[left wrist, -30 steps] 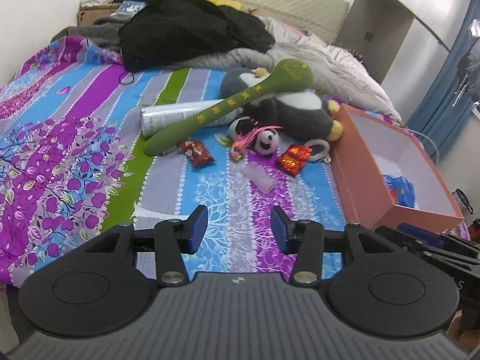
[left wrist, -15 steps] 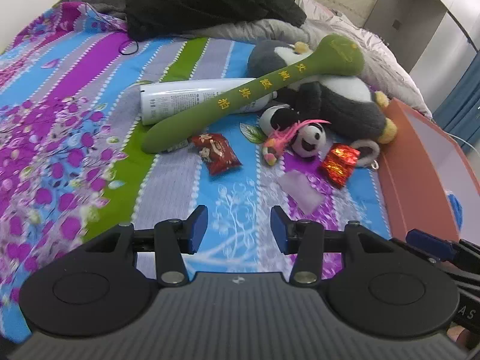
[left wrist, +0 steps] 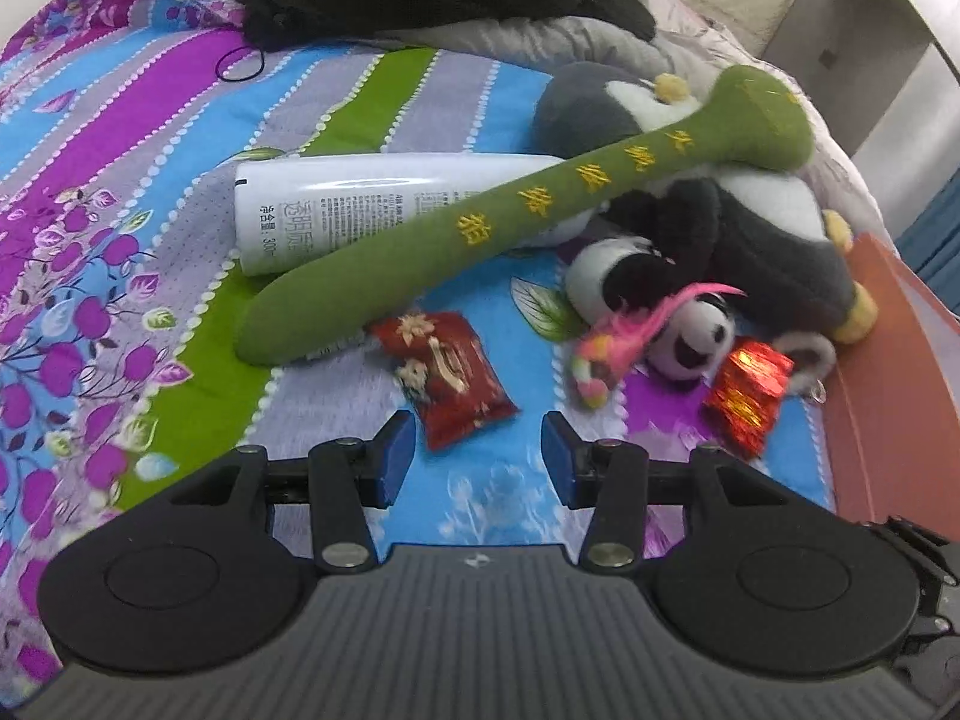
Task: Organize soft objects
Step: 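Grasp the red snack packet with the left tool while the right tool grasps the clear cup, then lift and carry the snack packet and clear cup over the box with both tools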
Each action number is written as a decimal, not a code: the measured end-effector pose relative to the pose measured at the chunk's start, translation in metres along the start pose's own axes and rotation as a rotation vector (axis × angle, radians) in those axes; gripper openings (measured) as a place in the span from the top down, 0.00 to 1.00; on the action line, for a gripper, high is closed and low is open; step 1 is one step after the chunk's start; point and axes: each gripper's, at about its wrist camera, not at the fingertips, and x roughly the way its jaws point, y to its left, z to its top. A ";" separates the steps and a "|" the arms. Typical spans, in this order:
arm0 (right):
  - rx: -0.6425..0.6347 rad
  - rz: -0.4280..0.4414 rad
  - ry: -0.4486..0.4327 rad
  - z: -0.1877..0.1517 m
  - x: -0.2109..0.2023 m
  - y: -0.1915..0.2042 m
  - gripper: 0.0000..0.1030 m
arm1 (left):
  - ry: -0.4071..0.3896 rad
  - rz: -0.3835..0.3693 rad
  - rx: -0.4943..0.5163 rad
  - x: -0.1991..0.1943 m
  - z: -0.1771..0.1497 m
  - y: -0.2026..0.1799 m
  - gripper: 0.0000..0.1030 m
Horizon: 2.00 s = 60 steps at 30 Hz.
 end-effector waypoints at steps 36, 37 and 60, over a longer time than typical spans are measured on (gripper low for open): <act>-0.005 -0.062 0.007 -0.021 -0.017 0.001 0.68 | -0.025 -0.011 0.038 -0.032 -0.032 -0.014 0.59; 0.000 -0.069 0.004 -0.024 -0.022 0.001 0.68 | -0.023 -0.016 0.042 -0.036 -0.036 -0.015 0.59; 0.103 -0.138 -0.081 -0.061 -0.125 0.008 0.68 | -0.026 -0.118 0.091 -0.134 -0.102 -0.046 0.59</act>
